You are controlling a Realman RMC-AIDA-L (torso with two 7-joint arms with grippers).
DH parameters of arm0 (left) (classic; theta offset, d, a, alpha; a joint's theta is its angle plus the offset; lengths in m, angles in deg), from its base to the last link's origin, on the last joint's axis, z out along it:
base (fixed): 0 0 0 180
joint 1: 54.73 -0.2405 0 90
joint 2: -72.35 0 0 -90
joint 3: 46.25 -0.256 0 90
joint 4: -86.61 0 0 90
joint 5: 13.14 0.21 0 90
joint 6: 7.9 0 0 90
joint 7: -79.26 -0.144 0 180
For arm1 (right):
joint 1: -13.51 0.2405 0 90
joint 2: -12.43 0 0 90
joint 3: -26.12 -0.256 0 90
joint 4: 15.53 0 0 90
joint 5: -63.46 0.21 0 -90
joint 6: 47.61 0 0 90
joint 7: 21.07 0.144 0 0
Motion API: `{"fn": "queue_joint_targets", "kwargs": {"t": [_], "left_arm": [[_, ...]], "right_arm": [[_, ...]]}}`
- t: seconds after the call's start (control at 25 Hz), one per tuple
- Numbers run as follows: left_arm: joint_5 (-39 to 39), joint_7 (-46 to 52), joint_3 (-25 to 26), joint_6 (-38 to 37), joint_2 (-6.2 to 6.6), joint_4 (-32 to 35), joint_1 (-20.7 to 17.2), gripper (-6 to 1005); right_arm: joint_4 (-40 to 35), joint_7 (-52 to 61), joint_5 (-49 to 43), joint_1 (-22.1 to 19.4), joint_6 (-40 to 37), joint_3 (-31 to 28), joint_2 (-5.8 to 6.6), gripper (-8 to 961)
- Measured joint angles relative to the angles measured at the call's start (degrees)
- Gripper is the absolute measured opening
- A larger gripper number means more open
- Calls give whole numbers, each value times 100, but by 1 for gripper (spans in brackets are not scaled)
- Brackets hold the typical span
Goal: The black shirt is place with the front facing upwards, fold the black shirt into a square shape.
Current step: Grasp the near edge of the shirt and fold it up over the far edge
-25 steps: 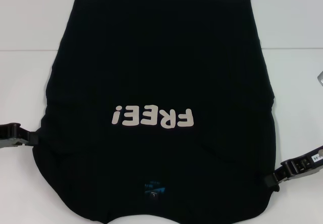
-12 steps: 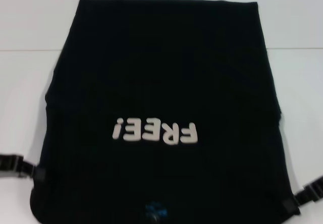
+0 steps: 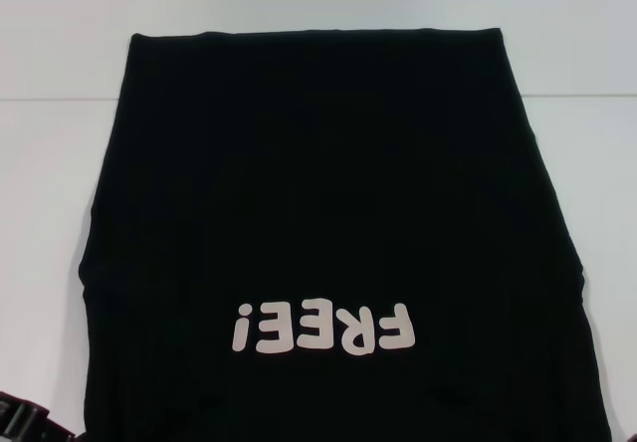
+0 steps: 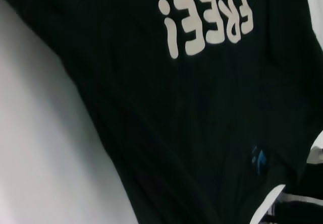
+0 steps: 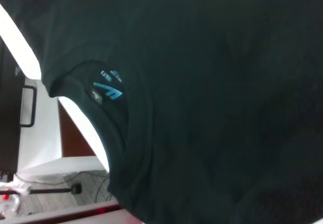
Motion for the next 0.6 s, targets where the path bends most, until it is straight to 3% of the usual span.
{"fn": "queue_joint_targets", "kwargs": {"t": [0.16,0.28,0.6], "left_arm": [[-160,19,165,152,6,-20,34,108],[-380,32,529,266,75,-42,70,109],[-1548,461,1690,1040,244,-302,132,114]], "right_arm": [[73,37,63,0,169,-203,-27,53],[114,80,211,-19,192,-685,-1,54],[506,388,1357,-263,560,-2217,282,53]]}}
